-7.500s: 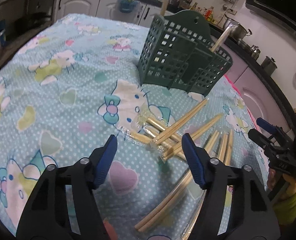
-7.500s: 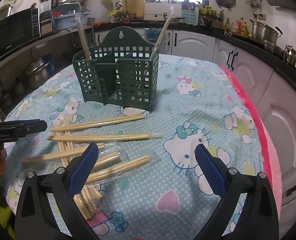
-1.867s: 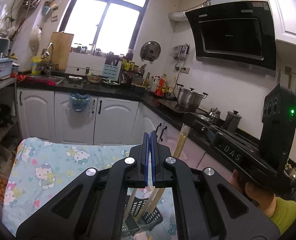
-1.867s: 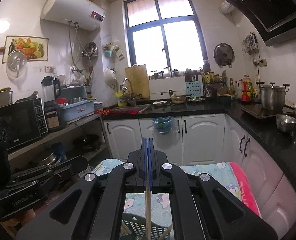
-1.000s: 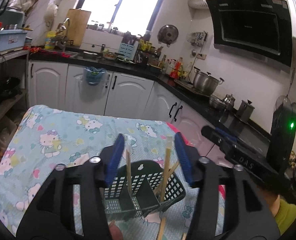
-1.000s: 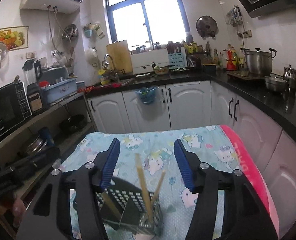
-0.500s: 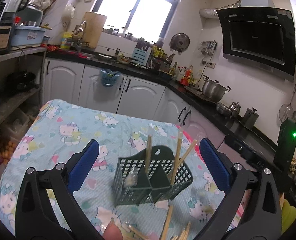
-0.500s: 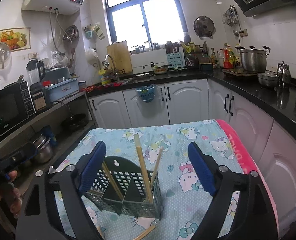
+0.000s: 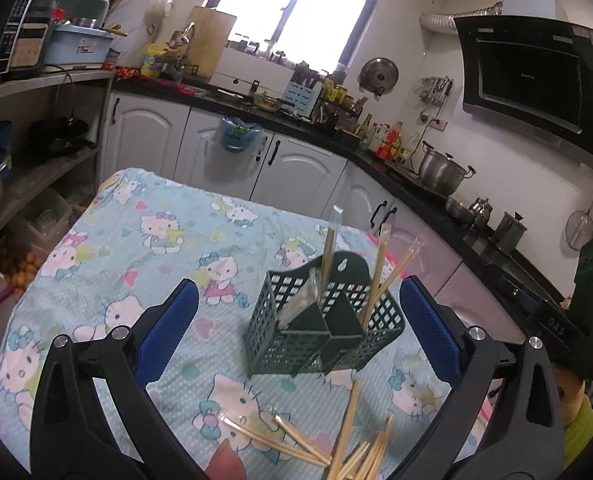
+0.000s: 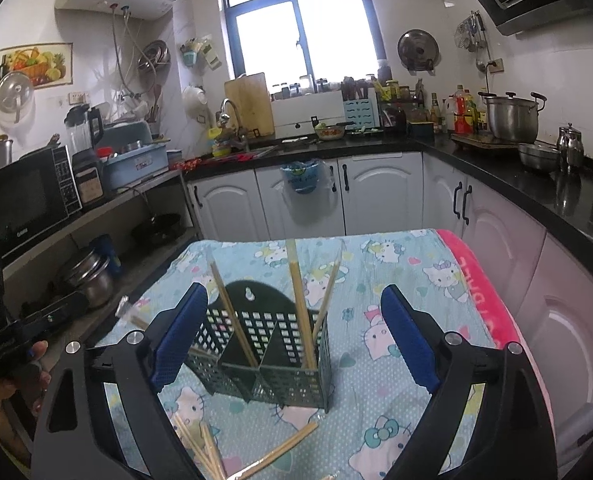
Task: Organize utensils
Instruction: 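Raise both open tools away from the caddy toward the chopstick pile, then close the left tool on a chopstick while the right tool grasps another chopstick, then lift both held chopsticks and carry them above the green caddy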
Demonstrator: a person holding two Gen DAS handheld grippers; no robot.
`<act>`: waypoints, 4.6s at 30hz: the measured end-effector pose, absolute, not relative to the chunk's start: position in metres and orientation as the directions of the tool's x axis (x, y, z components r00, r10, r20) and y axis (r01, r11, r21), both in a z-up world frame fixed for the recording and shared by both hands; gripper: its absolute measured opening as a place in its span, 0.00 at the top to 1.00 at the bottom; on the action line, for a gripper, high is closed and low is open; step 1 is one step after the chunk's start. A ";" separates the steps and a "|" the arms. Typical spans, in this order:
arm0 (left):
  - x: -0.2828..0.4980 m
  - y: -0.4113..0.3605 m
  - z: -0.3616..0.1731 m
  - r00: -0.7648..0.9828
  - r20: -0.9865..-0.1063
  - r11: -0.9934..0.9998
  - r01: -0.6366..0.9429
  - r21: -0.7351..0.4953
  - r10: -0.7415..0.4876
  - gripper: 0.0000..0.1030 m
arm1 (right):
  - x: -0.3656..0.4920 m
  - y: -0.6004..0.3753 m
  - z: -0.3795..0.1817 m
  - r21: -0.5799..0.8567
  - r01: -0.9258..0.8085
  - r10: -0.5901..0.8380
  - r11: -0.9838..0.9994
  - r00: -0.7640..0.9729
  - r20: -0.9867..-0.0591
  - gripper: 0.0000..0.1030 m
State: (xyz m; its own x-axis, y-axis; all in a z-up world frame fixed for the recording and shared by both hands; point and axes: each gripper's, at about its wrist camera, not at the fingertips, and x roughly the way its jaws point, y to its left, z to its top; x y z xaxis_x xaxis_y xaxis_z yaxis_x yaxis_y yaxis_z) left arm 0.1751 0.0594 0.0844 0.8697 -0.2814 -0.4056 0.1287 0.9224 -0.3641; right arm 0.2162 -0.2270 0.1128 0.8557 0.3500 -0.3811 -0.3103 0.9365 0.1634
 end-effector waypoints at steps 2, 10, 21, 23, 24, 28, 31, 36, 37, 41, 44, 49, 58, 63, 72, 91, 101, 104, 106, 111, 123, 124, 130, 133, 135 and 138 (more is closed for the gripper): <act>0.173 0.058 0.080 0.863 -0.418 0.924 0.129 -0.359 -0.283 0.10 | 0.213 -0.226 0.109 0.164 -0.312 0.352 0.936 0.852 -0.388 0.17; 0.162 0.050 0.064 0.842 -0.454 0.929 0.138 -0.343 -0.293 0.10 | 0.202 -0.223 0.097 0.153 -0.326 0.360 0.933 0.837 -0.411 0.17; 0.154 0.046 0.045 0.814 -0.507 0.940 0.130 -0.314 -0.282 0.10 | 0.192 -0.221 0.074 0.122 -0.338 0.354 0.933 0.809 -0.469 0.15; 0.154 0.047 0.043 0.812 -0.512 0.942 0.129 -0.308 -0.279 0.10 | 0.190 -0.220 0.069 0.118 -0.341 0.354 0.933 0.803 -0.480 0.15; 0.153 0.046 0.042 0.811 -0.514 0.943 0.129 -0.307 -0.278 0.10 | 0.190 -0.220 0.067 0.114 -0.341 0.352 0.933 0.801 -0.485 0.15; 0.152 0.047 0.036 0.802 -0.529 0.944 0.122 -0.307 -0.276 0.10 | 0.187 -0.222 0.058 0.106 -0.339 0.344 0.935 0.790 -0.507 0.15; 0.151 0.045 0.030 0.792 -0.546 0.947 0.119 -0.299 -0.272 0.10 | 0.186 -0.224 0.051 0.093 -0.333 0.330 0.938 0.783 -0.527 0.15; 0.152 0.046 0.018 0.774 -0.575 0.951 0.108 -0.290 -0.263 0.10 | 0.184 -0.230 0.037 0.074 -0.329 0.311 0.942 0.765 -0.564 0.15; 0.153 0.046 0.015 0.770 -0.583 0.952 0.103 -0.289 -0.260 0.10 | 0.183 -0.231 0.033 0.071 -0.328 0.308 0.942 0.761 -0.572 0.15; 0.156 0.045 0.002 0.750 -0.611 0.955 0.093 -0.282 -0.253 0.10 | 0.181 -0.234 0.016 0.054 -0.325 0.288 0.944 0.738 -0.610 0.15; 0.159 0.044 -0.009 0.729 -0.636 0.956 0.087 -0.282 -0.254 0.10 | 0.179 -0.234 0.004 0.039 -0.317 0.269 0.948 0.727 -0.632 0.16; 0.163 0.042 -0.025 0.698 -0.668 0.955 0.080 -0.287 -0.259 0.10 | 0.182 -0.236 -0.019 0.028 -0.297 0.236 0.955 0.697 -0.677 0.24; 0.169 0.042 -0.056 0.624 -0.723 0.942 0.066 -0.330 -0.297 0.22 | 0.196 -0.243 -0.056 0.100 -0.268 0.247 0.958 0.599 -0.762 0.50; 0.174 0.046 -0.071 0.592 -0.739 0.927 0.040 -0.372 -0.322 0.32 | 0.206 -0.245 -0.068 0.172 -0.245 0.283 0.954 0.553 -0.783 0.57; 0.189 0.060 -0.081 0.592 -0.729 0.893 -0.033 -0.449 -0.345 0.41 | 0.219 -0.245 -0.075 0.216 -0.227 0.307 0.950 0.533 -0.789 0.85; 0.208 0.074 -0.086 0.604 -0.742 0.899 -0.091 -0.428 -0.292 0.96 | 0.207 -0.251 -0.047 0.204 -0.252 0.319 0.946 0.607 -0.728 0.94; 0.186 0.089 -0.055 0.690 -0.658 0.892 -0.041 -0.451 -0.301 0.98 | 0.196 -0.256 -0.024 0.148 -0.271 0.296 0.951 0.664 -0.687 0.95; 0.179 0.094 -0.040 0.722 -0.632 0.897 -0.037 -0.441 -0.281 0.98 | 0.193 -0.257 -0.014 0.138 -0.275 0.294 0.952 0.684 -0.667 0.95; 0.175 0.097 -0.029 0.746 -0.612 0.902 -0.037 -0.431 -0.262 0.98 | 0.191 -0.257 -0.007 0.134 -0.282 0.299 0.950 0.696 -0.653 0.95; 0.161 0.107 -0.001 0.805 -0.551 0.913 -0.032 -0.407 -0.217 0.98 | 0.185 -0.251 0.012 0.112 -0.309 0.310 0.945 0.722 -0.619 0.96; 0.135 0.083 0.050 0.841 -0.437 0.902 0.126 -0.414 -0.318 0.98 | 0.162 -0.225 0.051 0.073 -0.417 0.388 0.906 0.748 -0.539 0.97; 0.133 0.079 0.052 0.839 -0.431 0.897 0.143 -0.417 -0.334 0.98 | 0.158 -0.222 0.054 0.077 -0.426 0.398 0.901 0.746 -0.534 0.97; 0.129 0.048 0.069 0.820 -0.404 0.885 0.244 -0.397 -0.407 0.98 | 0.147 -0.210 0.072 0.079 -0.478 0.450 0.875 0.740 -0.500 0.97; 0.128 0.035 0.075 0.811 -0.397 0.881 0.280 -0.381 -0.430 0.98 | 0.141 -0.205 0.082 0.073 -0.497 0.468 0.864 0.743 -0.478 0.97; 0.128 0.029 0.078 0.808 -0.395 0.881 0.296 -0.370 -0.438 0.98 | 0.138 -0.203 0.088 0.070 -0.505 0.476 0.860 0.746 -0.466 0.97; 0.129 0.021 0.084 0.804 -0.390 0.879 0.318 -0.356 -0.449 0.98 | 0.136 -0.202 0.098 0.056 -0.514 0.482 0.856 0.753 -0.447 0.97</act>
